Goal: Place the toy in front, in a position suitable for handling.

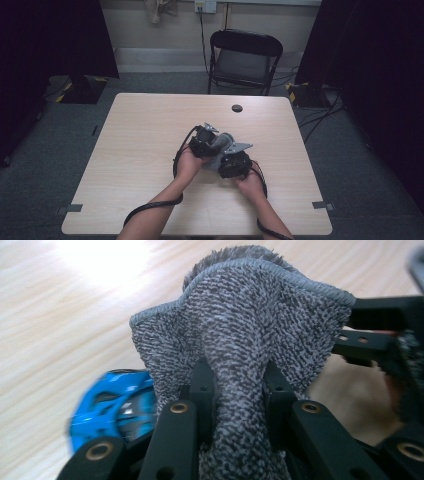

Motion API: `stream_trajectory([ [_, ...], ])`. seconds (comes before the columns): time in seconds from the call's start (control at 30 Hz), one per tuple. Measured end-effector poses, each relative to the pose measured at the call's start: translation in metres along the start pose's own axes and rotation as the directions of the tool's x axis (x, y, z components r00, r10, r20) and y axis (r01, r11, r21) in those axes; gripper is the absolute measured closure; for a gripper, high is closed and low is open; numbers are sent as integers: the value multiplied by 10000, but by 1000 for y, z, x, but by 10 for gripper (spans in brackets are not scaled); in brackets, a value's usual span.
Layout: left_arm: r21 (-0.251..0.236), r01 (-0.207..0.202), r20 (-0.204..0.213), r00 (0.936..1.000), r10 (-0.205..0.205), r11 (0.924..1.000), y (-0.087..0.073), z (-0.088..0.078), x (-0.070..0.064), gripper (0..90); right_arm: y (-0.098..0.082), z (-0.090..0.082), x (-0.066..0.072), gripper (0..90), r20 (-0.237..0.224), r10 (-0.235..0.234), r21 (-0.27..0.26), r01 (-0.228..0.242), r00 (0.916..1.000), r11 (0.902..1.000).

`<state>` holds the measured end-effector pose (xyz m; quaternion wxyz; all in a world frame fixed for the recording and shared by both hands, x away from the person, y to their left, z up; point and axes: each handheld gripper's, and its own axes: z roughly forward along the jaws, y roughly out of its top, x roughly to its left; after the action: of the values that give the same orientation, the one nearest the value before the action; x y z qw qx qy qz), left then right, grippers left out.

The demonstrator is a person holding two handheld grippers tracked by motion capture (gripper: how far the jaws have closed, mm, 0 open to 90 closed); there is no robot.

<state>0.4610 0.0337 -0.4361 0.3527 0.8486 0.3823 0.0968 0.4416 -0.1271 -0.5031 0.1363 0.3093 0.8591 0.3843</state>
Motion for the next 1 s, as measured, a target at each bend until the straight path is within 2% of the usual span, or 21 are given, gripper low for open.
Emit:
stream_trajectory([
  [0.2, 105, -171, 220, 9996, 169, 9998, -1, 9, -10, 731, 0, 0, 0, 246, 5, 3, -14, -3, 10000, 10000],
  [0.33, 136, -174, 330, 9993, 169, 9998, -4, 11, -10, 705, 0, 0, 0, 246, 5, 16, -6, -16, 10000, 10000],
  [0.37, 88, -81, 410, 9991, 77, 9999, -5, 12, -10, 676, 0, 0, 0, 246, 9, -1, -13, 1, 10000, 10000],
  [0.4, 39, -55, 489, 9988, 53, 10000, -6, 12, -8, 595, 0, 0, 0, 246, 4, -8, -12, 8, 10000, 10000],
  [0.43, -56, -24, 516, 9987, 27, 10000, -7, 12, -7, 595, 0, 0, 0, 246, 4, -8, -12, 8, 10000, 10000],
  [0.53, -221, 38, 466, 9989, -28, 9997, -7, 9, -5, 466, 0, 0, 0, 246, 3, 12, -7, -12, 10000, 10000],
  [0.63, -305, 163, 532, 9985, -146, 9994, -7, 6, -2, 479, 0, 0, 0, 246, -1, -2, -1, 2, 10000, 10000],
  [0.8, -102, 42, 551, 9985, -36, 9999, -11, 5, -1, 496, 0, 0, 0, 246, 1, -3, -1, 3, 10000, 10000],
  [0.87, -88, -91, 436, 9990, 95, 9999, -12, 6, -2, 542, 0, 0, 0, 246, 0, 4, 7, -4, 10000, 10000],
  [0.93, -40, -47, 418, 9991, 49, 10000, -12, 8, -1, 583, 0, 0, 0, 246, -2, 8, 11, -8, 10000, 10000],
  [1.0, -38, -65, 427, 9991, 67, 10000, -12, 8, -2, 592, 0, 0, 0, 246, -4, -2, 11, 2, 10000, 10000],
])
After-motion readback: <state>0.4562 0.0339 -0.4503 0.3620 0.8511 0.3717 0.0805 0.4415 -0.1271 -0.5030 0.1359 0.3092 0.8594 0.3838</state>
